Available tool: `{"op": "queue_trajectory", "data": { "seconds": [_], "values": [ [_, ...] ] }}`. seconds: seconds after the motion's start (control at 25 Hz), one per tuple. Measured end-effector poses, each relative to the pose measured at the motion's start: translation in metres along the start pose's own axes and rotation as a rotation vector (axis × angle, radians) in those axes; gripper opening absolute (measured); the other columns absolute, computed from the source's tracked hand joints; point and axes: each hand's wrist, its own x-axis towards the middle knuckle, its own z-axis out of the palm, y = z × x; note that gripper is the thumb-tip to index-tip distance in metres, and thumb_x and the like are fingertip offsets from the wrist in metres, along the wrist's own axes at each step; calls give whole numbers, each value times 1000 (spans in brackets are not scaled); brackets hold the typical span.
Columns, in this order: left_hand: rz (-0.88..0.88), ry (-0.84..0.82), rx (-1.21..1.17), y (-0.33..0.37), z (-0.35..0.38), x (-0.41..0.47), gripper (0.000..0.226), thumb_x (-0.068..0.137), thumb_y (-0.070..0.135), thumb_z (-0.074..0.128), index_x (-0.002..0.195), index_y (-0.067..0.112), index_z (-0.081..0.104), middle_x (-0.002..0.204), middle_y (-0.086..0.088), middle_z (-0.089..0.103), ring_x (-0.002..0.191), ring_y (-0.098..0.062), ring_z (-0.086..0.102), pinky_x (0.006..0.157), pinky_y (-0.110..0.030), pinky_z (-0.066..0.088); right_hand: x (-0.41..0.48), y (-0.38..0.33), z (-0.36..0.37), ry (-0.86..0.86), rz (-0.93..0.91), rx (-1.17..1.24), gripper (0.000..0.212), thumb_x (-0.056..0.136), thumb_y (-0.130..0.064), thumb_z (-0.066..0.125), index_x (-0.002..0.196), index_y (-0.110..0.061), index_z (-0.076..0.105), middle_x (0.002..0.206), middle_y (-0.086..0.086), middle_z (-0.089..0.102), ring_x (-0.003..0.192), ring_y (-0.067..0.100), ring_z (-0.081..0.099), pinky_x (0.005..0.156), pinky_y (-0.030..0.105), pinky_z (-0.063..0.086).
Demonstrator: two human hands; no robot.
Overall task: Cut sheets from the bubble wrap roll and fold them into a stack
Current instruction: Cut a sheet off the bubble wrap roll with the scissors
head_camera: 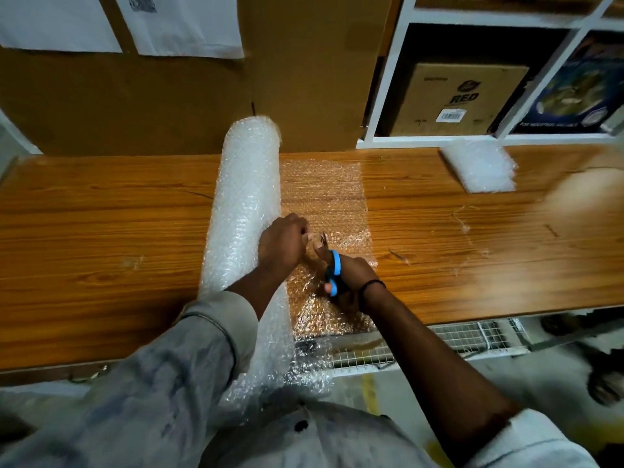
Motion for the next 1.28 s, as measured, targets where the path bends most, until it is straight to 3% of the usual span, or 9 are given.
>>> {"op": "queue_trajectory", "data": {
  "seconds": [0.12,0.24,0.4,0.56,0.76,0.96,1.12,1.28],
  "values": [
    [2,18,-33,0,2,-4,13,96,21,62,105,23,72,108,0,68,95,-24,64,73,-33,47,2,-3,7,-45,13,-15,58,82,-63,75,95,-7,66,65,11,62,40,18,61,38,19,31],
    [-4,32,-54,-4,3,-4,15,94,18,64,105,23,72,109,1,67,96,-23,63,73,-35,50,9,-7,15,-30,-30,-8,65,77,-62,80,105,-5,70,64,9,63,50,26,64,45,27,42],
    [16,23,-102,-6,2,-8,20,92,12,63,109,21,71,112,0,67,98,-25,62,74,-35,48,14,-18,24,15,-43,39,46,79,-47,85,96,-6,71,79,14,64,47,24,61,49,29,51],
    [21,9,-148,-8,-1,-9,20,96,17,58,110,18,72,114,-2,66,101,-27,62,81,-39,49,19,-25,33,117,-52,-24,53,80,-47,85,103,-2,74,87,15,71,51,21,66,47,24,51],
    [54,4,-187,-12,-2,-12,24,90,8,63,106,24,71,111,3,66,98,-24,59,74,-33,44,19,-26,30,218,-63,-244,45,83,-43,85,74,-5,63,69,9,64,29,4,52,32,13,35],
    [40,2,-157,-10,-1,-11,25,92,10,60,112,22,71,114,2,66,100,-25,60,77,-35,47,29,-26,30,190,-69,-186,55,70,-57,89,77,-6,69,72,11,70,54,22,65,57,30,54],
    [17,17,-156,-9,-2,-13,19,93,10,59,109,15,69,111,-3,66,99,-27,60,78,-38,47,33,-35,35,125,-83,-98,60,66,-63,89,83,-7,74,71,10,69,51,24,62,56,31,52],
    [11,31,-156,-7,-3,-12,16,93,13,58,106,14,68,106,-4,66,96,-27,60,74,-35,44,37,-45,32,129,-81,-173,51,77,-53,86,82,-5,70,62,7,67,40,13,60,42,19,46]
  ]
}}
